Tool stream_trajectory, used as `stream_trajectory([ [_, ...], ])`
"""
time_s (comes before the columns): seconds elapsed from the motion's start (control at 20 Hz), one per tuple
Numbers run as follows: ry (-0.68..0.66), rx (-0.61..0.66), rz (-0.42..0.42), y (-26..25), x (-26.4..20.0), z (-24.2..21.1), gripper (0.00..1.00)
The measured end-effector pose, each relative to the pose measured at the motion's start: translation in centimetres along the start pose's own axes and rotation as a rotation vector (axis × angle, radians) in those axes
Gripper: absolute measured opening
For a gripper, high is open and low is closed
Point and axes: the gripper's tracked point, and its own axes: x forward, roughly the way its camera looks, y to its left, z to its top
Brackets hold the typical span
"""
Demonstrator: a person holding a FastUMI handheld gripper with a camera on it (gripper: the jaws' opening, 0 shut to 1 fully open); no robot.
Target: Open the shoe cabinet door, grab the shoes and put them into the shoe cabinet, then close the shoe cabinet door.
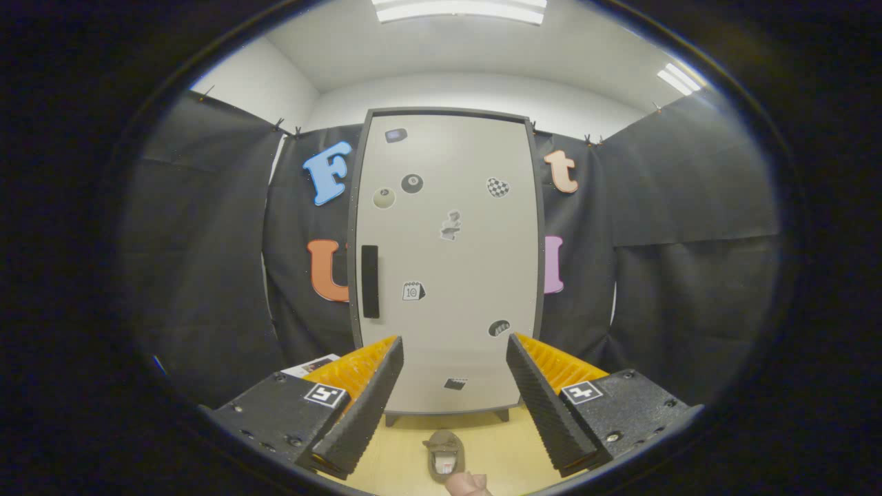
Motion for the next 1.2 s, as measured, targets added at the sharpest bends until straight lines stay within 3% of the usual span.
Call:
stream_trajectory([
  [0.4,-0.013,0.047,0.054,2.7,4.7,1.6,0.99],
  [0.65,0.011,0.106,0.154,6.7,9.7,3.1,0.99],
  [1.0,0.034,0.078,0.259,13.0,15.8,3.7,0.99],
  [1.2,0.098,0.092,0.243,14.8,18.6,1.9,0.99],
])
